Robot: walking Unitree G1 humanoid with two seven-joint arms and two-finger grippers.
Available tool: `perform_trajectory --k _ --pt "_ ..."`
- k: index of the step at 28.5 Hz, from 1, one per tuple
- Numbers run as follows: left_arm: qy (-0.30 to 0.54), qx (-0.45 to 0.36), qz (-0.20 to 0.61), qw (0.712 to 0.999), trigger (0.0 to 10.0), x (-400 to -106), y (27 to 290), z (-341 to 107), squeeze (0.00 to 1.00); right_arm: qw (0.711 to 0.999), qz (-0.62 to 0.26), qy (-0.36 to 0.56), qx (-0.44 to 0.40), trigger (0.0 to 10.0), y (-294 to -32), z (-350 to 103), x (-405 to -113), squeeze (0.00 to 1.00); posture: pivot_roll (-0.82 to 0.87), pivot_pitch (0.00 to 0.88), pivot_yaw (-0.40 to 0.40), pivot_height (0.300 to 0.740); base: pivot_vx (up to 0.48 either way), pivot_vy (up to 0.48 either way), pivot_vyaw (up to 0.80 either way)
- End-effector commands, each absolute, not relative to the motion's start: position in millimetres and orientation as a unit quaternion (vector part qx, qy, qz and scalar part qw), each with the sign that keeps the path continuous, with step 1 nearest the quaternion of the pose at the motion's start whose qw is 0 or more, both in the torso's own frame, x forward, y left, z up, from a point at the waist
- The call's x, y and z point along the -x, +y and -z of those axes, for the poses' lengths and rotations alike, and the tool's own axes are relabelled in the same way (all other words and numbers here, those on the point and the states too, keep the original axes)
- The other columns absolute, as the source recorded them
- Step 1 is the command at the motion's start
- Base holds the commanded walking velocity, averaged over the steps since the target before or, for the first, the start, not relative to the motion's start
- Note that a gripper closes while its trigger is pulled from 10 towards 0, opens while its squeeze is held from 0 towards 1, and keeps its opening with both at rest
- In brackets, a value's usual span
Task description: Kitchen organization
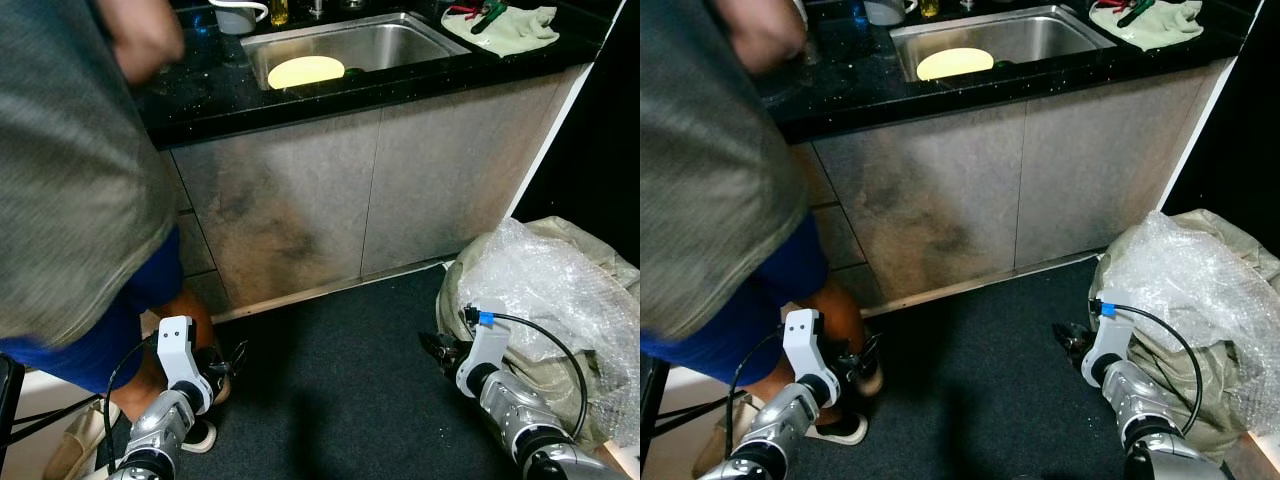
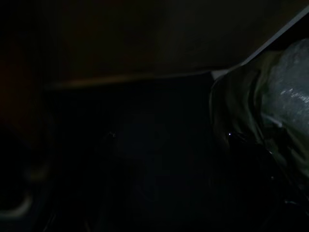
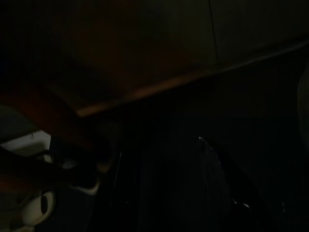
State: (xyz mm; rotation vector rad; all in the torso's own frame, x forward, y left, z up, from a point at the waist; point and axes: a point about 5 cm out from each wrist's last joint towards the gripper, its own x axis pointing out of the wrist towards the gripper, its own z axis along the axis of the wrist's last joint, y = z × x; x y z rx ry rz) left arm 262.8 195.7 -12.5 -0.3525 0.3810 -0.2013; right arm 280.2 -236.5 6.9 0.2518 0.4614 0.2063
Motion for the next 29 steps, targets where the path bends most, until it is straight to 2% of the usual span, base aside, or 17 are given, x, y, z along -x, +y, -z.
perform_trajectory --k 1,8,18,29 --pt "0.175 0.166 0.103 0.965 10.0 -265 201 8 0.0 0.964 -0.106 0.208 -0.125 10.0 -236 -13 -285 0.0 -0.01 0.024 0.043 0.74 0.0 0.0 0.0" --pt "0.154 0.154 0.121 0.968 10.0 -271 197 0 0.0 0.967 -0.15 0.168 -0.121 10.0 -229 -31 -299 0.0 -0.02 0.026 0.043 0.74 0.0 0.0 0.0" --pt "0.122 0.149 0.141 0.971 10.0 -281 193 -14 0.0 0.953 -0.249 0.133 -0.11 10.0 -218 -50 -307 0.0 -0.03 0.026 0.042 0.74 0.0 0.0 0.0" --pt "0.094 0.139 0.155 0.974 10.0 -291 188 -28 0.0 0.946 -0.282 0.144 -0.075 10.0 -220 -52 -304 0.0 -0.03 0.022 0.034 0.74 0.0 0.0 0.0"
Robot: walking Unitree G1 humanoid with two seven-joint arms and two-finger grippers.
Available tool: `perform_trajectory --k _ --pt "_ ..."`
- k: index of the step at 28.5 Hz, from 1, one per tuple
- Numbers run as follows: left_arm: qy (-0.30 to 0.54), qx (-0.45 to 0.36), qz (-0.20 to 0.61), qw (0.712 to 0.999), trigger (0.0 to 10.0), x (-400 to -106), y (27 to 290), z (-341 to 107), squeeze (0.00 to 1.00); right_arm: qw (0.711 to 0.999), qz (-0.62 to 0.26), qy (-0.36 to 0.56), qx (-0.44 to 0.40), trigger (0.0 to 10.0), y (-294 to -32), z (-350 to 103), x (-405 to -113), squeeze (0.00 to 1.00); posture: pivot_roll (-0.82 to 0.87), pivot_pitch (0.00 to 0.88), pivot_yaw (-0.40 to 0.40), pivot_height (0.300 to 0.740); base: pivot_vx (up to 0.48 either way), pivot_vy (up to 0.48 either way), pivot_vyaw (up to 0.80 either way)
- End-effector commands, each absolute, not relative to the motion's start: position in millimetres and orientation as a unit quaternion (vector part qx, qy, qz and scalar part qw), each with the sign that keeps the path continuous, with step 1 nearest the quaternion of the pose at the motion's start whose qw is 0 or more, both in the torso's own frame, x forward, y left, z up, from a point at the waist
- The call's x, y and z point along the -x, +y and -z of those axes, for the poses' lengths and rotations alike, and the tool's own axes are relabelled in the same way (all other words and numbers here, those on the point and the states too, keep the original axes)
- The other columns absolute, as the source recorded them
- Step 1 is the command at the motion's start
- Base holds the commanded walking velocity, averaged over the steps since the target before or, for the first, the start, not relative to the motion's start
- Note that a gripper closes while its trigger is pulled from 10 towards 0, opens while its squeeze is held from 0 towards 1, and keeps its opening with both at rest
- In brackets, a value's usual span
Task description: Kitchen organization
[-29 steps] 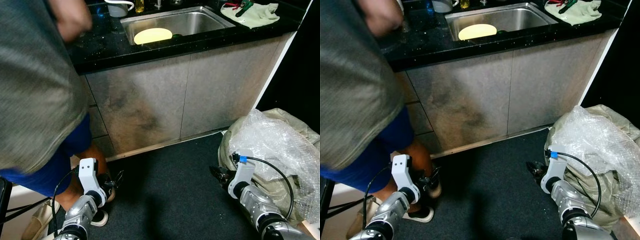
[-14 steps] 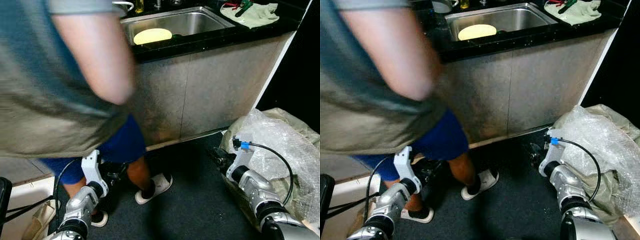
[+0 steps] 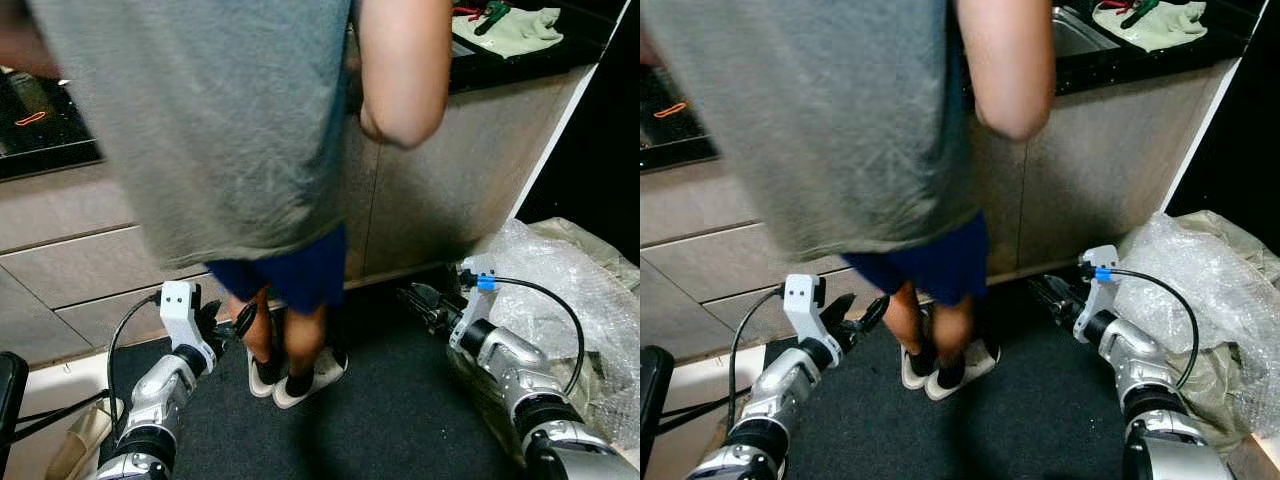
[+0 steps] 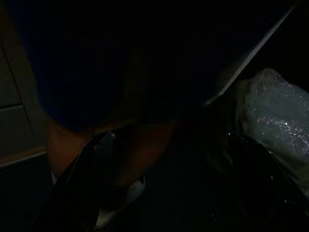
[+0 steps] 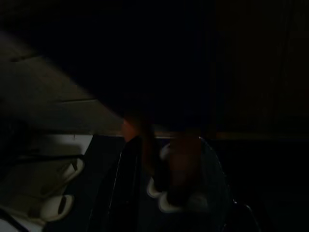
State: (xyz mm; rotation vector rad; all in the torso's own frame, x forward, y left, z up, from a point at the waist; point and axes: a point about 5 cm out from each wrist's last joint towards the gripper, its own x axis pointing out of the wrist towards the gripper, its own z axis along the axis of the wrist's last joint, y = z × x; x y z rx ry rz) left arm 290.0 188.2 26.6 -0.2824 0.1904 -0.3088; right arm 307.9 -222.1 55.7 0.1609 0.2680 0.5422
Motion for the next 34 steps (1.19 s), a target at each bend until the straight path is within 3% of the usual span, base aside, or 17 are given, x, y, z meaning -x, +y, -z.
perform_trajectory --k 1,14,20,29,34 --pt "0.091 0.138 0.154 0.974 10.0 -292 188 -30 0.0 0.943 -0.291 0.144 -0.076 10.0 -219 -53 -304 0.0 -0.03 0.022 0.034 0.74 0.0 0.0 0.0" --pt "0.065 0.125 0.161 0.977 10.0 -301 183 -44 0.0 0.898 -0.418 0.109 -0.077 10.0 -206 -80 -299 0.0 -0.05 0.031 0.035 0.74 0.0 0.0 0.0" --pt "0.039 0.112 0.165 0.979 10.0 -306 175 -57 0.0 0.873 -0.48 0.037 -0.083 10.0 -172 -112 -297 0.0 -0.05 0.034 0.033 0.74 0.0 0.0 0.0" --pt "0.011 0.06 0.16 0.985 10.0 -303 171 -73 0.0 0.864 -0.477 -0.081 -0.14 10.0 -120 -162 -307 0.0 -0.02 0.039 0.018 0.74 0.0 0.0 0.0" --pt "-0.019 0.031 0.137 0.99 10.0 -296 169 -87 0.0 0.89 -0.416 -0.091 -0.164 10.0 -105 -172 -319 0.0 0.0 0.037 0.006 0.74 0.0 0.0 0.0"
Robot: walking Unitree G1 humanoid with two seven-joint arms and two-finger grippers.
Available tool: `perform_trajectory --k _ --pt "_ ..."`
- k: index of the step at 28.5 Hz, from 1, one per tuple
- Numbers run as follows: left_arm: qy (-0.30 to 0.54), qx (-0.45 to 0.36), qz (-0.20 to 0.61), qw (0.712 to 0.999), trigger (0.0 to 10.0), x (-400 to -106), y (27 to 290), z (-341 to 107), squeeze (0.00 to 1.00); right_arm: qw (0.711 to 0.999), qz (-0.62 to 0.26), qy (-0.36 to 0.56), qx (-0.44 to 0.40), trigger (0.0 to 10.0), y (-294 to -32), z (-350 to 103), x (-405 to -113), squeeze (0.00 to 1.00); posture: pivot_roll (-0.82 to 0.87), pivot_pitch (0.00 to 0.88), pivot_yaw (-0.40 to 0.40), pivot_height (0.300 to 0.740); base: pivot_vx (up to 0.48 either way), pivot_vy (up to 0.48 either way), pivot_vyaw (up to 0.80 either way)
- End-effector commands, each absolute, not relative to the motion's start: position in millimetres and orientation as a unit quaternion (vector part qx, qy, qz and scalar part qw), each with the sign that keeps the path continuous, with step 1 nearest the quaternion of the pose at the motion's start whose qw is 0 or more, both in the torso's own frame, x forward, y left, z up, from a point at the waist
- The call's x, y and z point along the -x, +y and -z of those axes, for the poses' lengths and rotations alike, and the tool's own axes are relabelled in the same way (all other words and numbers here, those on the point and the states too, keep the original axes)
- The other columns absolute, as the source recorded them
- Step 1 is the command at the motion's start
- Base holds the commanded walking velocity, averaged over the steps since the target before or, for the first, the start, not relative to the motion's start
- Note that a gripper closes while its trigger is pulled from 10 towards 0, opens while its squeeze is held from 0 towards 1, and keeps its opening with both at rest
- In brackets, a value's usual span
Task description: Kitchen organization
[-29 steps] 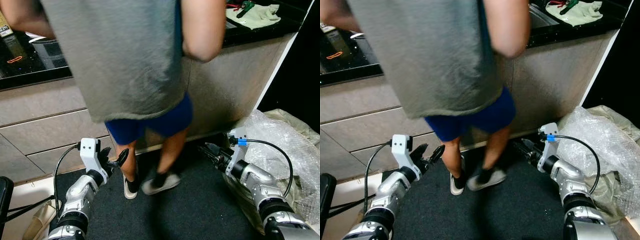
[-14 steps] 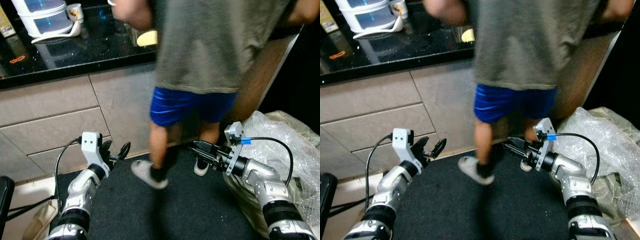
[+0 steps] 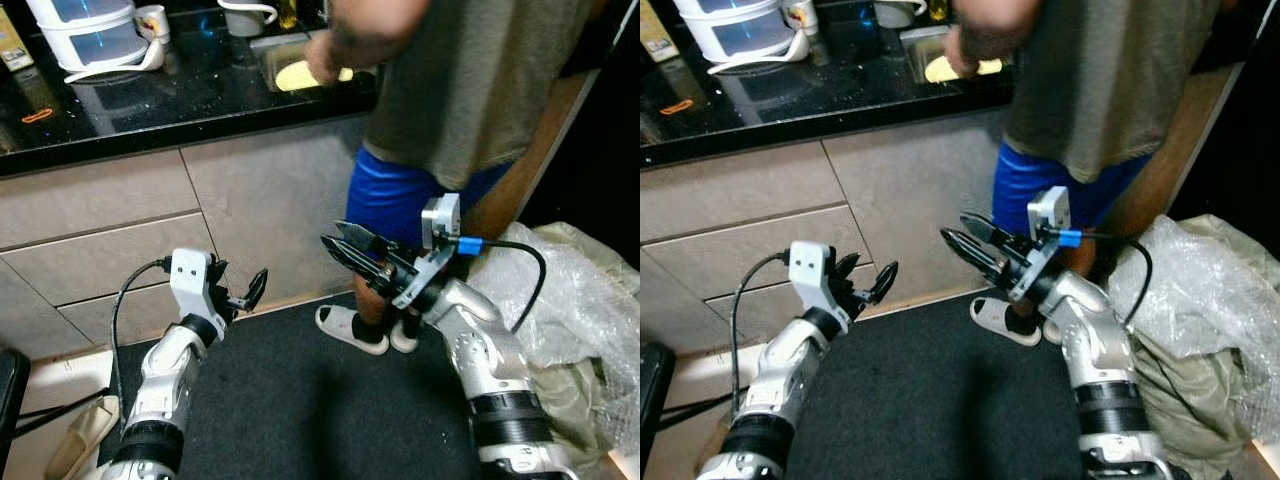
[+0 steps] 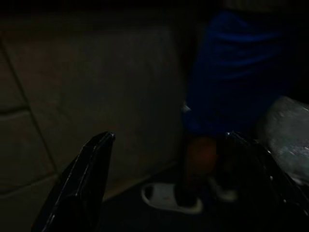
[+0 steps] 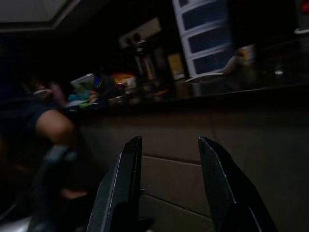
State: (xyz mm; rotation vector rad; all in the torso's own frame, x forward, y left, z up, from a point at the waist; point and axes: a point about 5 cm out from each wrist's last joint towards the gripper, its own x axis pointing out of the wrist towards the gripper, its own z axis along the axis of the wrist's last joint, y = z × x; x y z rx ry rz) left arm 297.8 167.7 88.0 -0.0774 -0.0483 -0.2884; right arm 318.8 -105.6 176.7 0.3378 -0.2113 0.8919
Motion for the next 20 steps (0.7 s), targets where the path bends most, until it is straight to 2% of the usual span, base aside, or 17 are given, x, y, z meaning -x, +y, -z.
perform_trajectory --k 1,6,9,18,20 --pt "-0.021 0.03 0.129 0.991 10.0 -294 169 -89 0.0 0.894 -0.408 -0.088 -0.161 10.0 -104 -171 -321 0.0 0.0 0.035 0.003 0.74 0.0 0.0 0.0" --pt "-0.023 0.015 0.101 0.994 10.0 -290 173 -93 0.0 0.913 -0.375 -0.071 -0.142 10.0 -100 -167 -327 0.0 0.01 0.031 -0.006 0.74 0.0 0.0 0.0" --pt "-0.029 0.005 0.081 0.996 10.0 -289 181 -99 0.0 0.929 -0.354 -0.066 -0.088 10.0 -97 -166 -331 0.0 0.02 0.025 -0.01 0.74 0.0 0.0 0.0" --pt "-0.031 0.0 0.079 0.996 10.0 -289 177 -106 0.0 0.917 -0.382 -0.066 -0.094 10.0 -91 -168 -326 0.0 0.01 0.03 0.0 0.74 0.0 0.0 0.0" --pt "-0.031 0.001 0.081 0.996 10.0 -289 175 -108 0.0 0.912 -0.392 -0.066 -0.099 10.0 -88 -167 -323 0.0 0.01 0.033 0.002 0.74 0.251 0.0 0.0"
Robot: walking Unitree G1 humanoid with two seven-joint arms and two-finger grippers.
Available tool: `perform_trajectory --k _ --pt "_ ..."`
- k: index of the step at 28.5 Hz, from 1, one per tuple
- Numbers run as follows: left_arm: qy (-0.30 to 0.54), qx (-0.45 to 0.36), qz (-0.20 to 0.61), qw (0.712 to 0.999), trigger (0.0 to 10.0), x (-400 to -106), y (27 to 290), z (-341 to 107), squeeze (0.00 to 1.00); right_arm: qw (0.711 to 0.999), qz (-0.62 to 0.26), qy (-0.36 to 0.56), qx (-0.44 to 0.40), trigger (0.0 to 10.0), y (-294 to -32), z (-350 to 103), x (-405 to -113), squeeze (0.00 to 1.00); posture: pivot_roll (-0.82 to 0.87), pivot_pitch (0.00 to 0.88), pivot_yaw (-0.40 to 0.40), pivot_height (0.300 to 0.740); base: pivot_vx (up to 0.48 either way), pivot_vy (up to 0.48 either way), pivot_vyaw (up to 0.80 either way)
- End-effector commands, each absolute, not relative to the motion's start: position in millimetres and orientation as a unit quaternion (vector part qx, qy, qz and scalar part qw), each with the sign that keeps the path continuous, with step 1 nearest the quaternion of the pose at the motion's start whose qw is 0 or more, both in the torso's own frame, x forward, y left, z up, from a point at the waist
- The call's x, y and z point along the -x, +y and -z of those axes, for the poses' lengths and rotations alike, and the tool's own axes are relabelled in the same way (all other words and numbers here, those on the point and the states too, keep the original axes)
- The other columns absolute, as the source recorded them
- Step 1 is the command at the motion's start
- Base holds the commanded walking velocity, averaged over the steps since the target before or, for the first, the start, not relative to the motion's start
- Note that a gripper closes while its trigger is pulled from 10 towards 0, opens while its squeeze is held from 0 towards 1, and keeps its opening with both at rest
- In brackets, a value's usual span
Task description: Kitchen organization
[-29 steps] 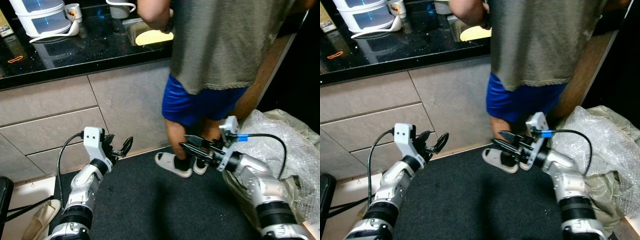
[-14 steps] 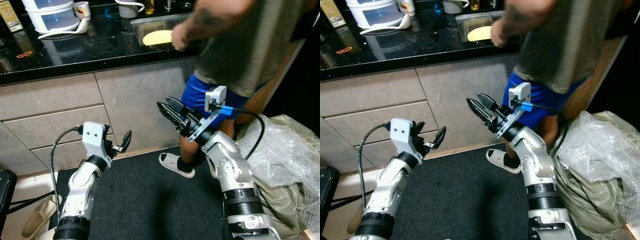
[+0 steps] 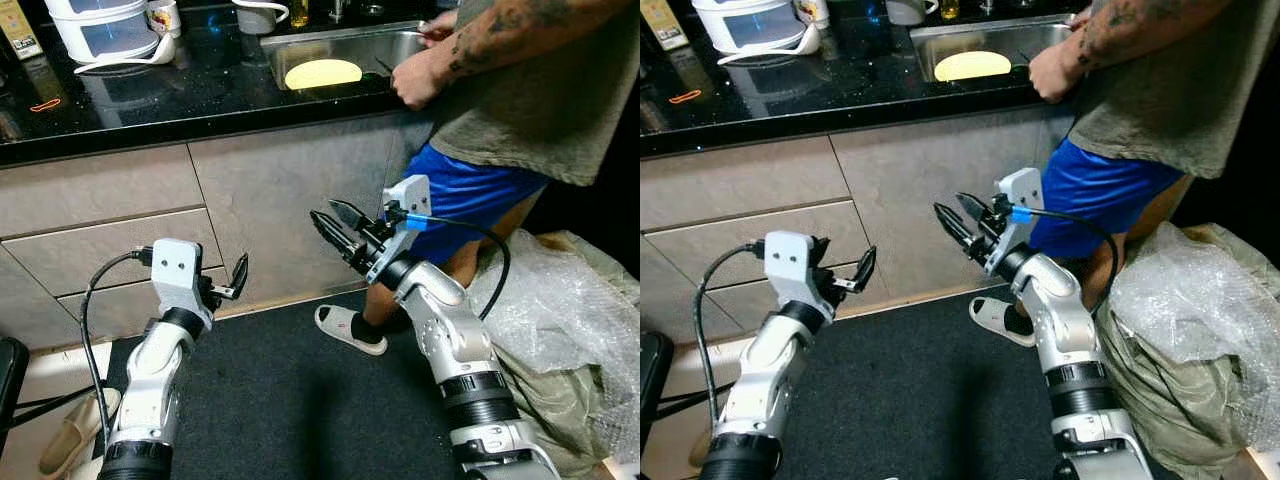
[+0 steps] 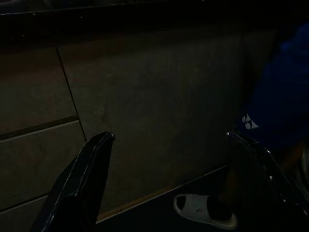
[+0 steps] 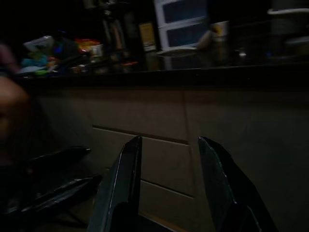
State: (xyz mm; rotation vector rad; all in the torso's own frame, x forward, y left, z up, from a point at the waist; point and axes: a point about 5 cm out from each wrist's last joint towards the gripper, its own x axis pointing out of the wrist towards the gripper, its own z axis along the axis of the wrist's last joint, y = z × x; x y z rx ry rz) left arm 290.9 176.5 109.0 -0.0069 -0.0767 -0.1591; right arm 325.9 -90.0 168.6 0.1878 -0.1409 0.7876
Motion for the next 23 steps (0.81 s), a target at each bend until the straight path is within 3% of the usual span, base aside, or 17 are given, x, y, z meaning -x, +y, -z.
perform_trajectory --k 1,9,18,23 --pt "-0.03 0.001 0.082 0.996 10.0 -288.5 173.7 -108.1 0.0 0.91 -0.397 -0.064 -0.1 10.0 -87.1 -166.7 -321.9 0.0 0.01 0.035 0.003 0.74 0.259 0.0 0.0" --pt "-0.028 0.001 0.085 0.996 10.0 -287.1 171.2 -109.9 0.0 0.904 -0.406 -0.059 -0.117 10.0 -87.3 -166.4 -319.7 0.0 0.01 0.042 0.004 0.74 0.277 0.0 0.0" --pt "-0.029 0.003 0.087 0.996 10.0 -287.0 168.6 -114.2 0.0 0.902 -0.411 -0.056 -0.119 10.0 -88.8 -166.6 -318.9 0.0 0.01 0.047 0.0 0.74 0.289 0.0 0.76" --pt "-0.032 0.003 0.088 0.996 10.0 -286.8 167.2 -117.0 0.0 0.901 -0.414 -0.057 -0.115 10.0 -88.6 -167.7 -317.6 0.0 0.01 0.052 -0.004 0.74 0.291 0.0 0.0"
